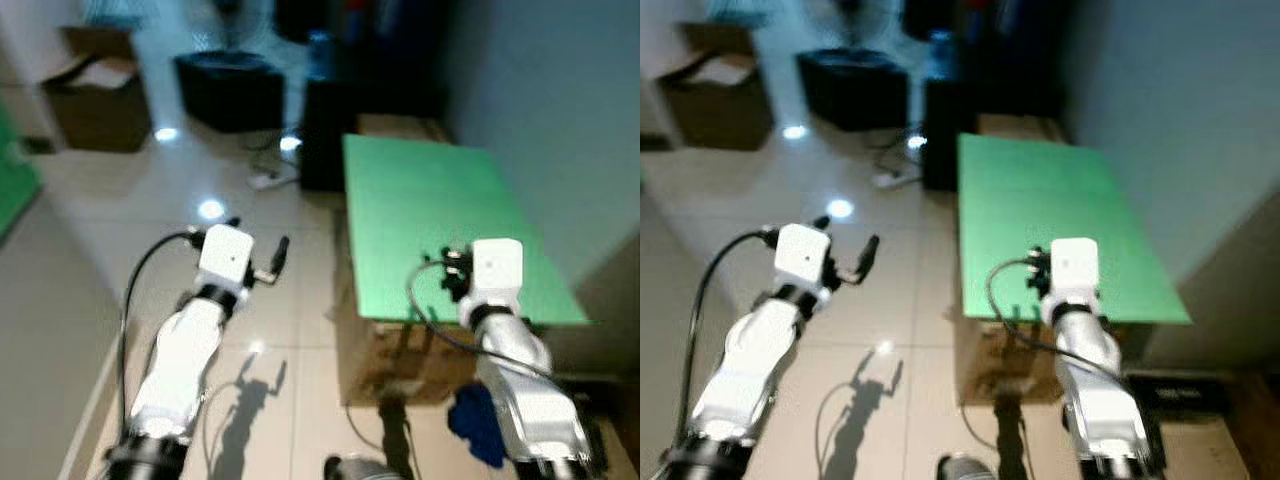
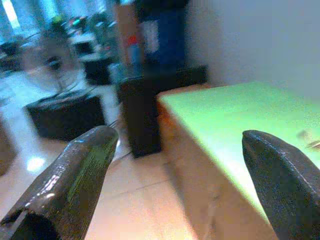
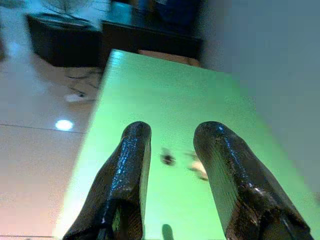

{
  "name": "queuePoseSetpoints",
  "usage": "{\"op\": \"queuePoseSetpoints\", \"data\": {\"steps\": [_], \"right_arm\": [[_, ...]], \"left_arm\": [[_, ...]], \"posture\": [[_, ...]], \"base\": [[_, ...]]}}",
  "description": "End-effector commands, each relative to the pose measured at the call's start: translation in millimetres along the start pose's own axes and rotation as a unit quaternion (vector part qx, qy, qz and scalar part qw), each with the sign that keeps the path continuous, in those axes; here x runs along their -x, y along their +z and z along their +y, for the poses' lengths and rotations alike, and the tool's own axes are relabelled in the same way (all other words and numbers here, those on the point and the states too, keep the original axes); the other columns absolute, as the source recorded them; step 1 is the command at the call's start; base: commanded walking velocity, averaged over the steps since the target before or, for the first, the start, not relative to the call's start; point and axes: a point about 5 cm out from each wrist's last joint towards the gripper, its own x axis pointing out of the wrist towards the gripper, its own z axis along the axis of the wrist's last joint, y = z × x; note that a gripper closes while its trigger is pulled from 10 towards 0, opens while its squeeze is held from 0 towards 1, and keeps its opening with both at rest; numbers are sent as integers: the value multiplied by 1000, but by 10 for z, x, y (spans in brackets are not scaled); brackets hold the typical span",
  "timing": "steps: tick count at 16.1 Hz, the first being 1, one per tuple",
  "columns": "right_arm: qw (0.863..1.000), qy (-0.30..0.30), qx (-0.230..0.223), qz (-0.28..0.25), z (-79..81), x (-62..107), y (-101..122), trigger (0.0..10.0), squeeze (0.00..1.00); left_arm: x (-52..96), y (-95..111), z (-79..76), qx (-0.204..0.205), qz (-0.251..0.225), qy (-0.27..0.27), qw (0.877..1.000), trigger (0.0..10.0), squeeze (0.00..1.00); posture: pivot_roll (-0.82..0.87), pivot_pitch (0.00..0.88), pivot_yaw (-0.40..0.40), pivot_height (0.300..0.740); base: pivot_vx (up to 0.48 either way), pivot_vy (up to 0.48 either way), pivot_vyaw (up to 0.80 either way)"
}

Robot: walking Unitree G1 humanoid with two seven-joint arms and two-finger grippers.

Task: Hang keys on a hook

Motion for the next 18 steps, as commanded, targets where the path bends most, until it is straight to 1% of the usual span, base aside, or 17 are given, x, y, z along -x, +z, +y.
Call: {"op": "queuePoseSetpoints", "data": {"steps": [1, 4, 6, 9, 11, 12, 14, 16, 18], "right_arm": [[1000, 1, -1, -7, 9, -8, 25, 10000, 0], [1000, -5, -6, -8, 7, 5, 36, 10000, 0], [1000, -4, -9, -5, 27, 31, 24, 10000, 0], [1000, -8, -11, -6, 43, 51, 21, 10000, 0], [1000, -16, -10, -9, 7, 65, 42, 10000, 0], [1000, -20, -8, -8, -13, 79, 42, 10000, 0], [1000, -23, -7, -3, -57, 106, 22, 10000, 0], [1000, -18, -3, 2, -43, 106, -4, 10000, 0], [1000, -20, -6, 1, -26, 115, 7, 10000, 0]], "left_arm": [[-1, 38, -2, -6, -10, -9, 1000, 10000, 0], [-33, 91, -10, -8, -19, -23, 1000, 10000, 0], [7, 119, 12, -8, -18, -20, 1000, 10000, 0], [43, 62, 29, -7, -6, -22, 1000, 10000, 0], [-19, 93, 12, 0, -15, -26, 1000, 10000, 0], [-26, 98, -9, 2, -15, -29, 999, 10000, 0], [-13, 108, -60, 3, -14, -32, 999, 10000, 0], [44, 94, -74, 1, -11, -34, 999, 10000, 0], [83, 58, -41, -1, -4, -31, 1000, 10000, 0]], "posture": [[-146, 0, -63, 740], [-143, 0, -60, 740], [-137, 0, -64, 740], [-153, 0, -49, 740], [-175, 0, -36, 740], [-172, 0, -36, 740], [-154, 7, -50, 740], [-155, 17, -46, 740], [-164, 6, -39, 740]], "base": [[0, 0, 0], [274, 0, 0], [300, 0, -800], [0, 0, -800], [0, 0, -800], [0, 0, -800], [0, 0, 0], [0, 0, 0], [0, 0, -800]]}}
